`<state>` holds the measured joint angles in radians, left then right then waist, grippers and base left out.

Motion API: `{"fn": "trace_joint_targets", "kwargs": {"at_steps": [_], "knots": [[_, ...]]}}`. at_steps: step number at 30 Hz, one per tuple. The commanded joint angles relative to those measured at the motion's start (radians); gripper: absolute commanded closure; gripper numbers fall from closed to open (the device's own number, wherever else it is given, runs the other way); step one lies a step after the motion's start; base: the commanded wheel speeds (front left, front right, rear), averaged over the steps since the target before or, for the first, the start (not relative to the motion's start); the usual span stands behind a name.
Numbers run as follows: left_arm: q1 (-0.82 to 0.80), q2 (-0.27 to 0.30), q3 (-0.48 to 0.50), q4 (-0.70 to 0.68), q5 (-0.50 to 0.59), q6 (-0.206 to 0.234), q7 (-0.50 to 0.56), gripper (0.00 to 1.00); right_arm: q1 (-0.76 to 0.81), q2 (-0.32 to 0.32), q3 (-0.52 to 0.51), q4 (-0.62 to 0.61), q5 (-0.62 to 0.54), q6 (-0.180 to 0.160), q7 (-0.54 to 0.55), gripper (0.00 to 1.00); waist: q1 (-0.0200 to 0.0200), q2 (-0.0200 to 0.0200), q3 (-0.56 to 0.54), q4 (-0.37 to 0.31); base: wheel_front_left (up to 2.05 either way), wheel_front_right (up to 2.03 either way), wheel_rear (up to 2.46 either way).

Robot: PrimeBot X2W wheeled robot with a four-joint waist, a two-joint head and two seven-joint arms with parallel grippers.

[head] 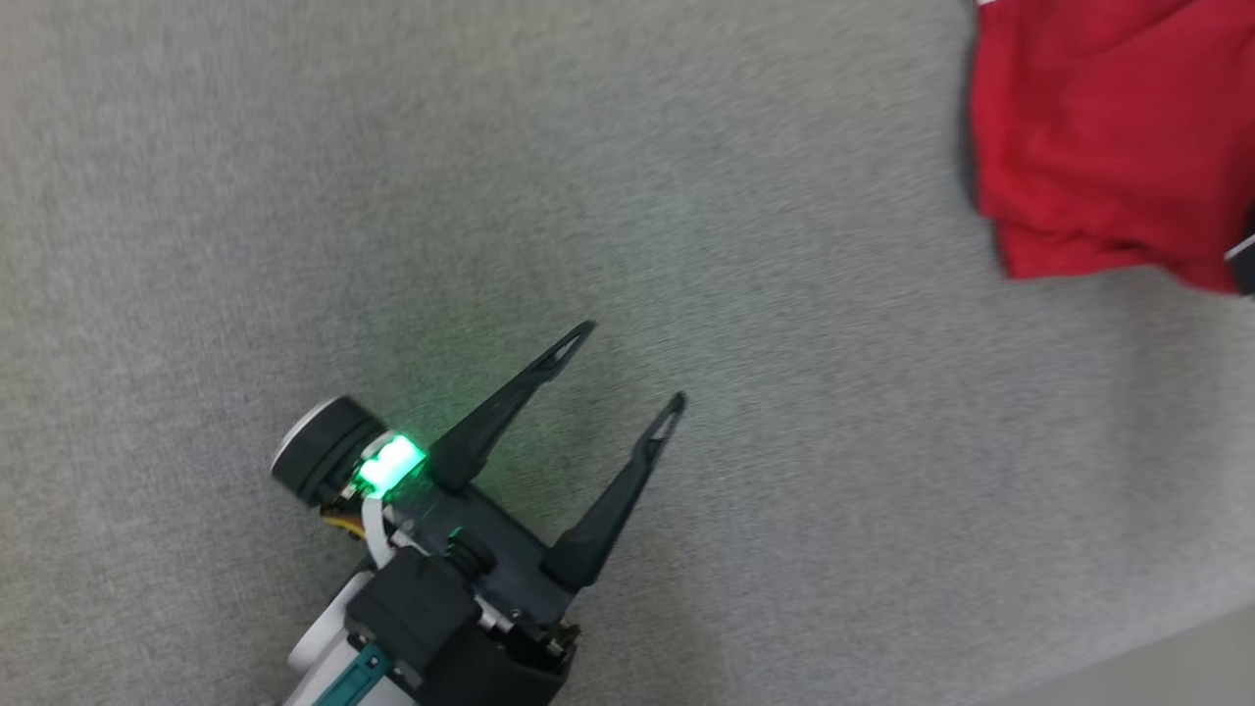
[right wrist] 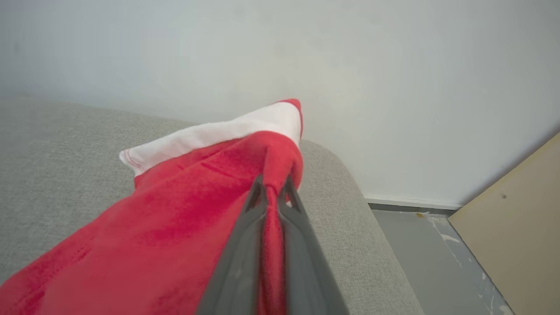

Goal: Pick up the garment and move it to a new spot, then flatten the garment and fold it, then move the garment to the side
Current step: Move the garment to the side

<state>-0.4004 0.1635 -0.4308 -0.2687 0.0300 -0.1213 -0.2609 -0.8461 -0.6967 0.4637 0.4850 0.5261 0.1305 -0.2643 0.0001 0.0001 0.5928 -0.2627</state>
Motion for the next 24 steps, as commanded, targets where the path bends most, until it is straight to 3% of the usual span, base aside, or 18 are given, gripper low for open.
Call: {"fn": "trace_joint_targets", "kwargs": {"at_steps": [1,13,24], "knots": [[-0.016,0.002,-0.005,-0.008,0.000,0.001,-0.004,0.00,-0.020,-0.016,0.002,0.005,-0.009,0.000,-0.002,1.00,-0.0001,-0.0001,0.075,0.049,0.00,0.00,0.00],[-0.071,0.025,-0.040,-0.032,-0.014,-0.004,-0.002,0.00,-0.134,-0.122,0.012,0.105,-0.113,0.000,-0.002,1.00,-0.0001,-0.0001,0.135,0.081,0.00,0.00,0.00],[-0.076,0.043,-0.043,-0.035,-0.019,0.005,0.004,0.00,-0.149,-0.098,-0.125,0.191,-0.259,0.000,-0.002,1.00,-0.0001,-0.0001,0.138,0.091,0.00,0.00,0.00]]}}
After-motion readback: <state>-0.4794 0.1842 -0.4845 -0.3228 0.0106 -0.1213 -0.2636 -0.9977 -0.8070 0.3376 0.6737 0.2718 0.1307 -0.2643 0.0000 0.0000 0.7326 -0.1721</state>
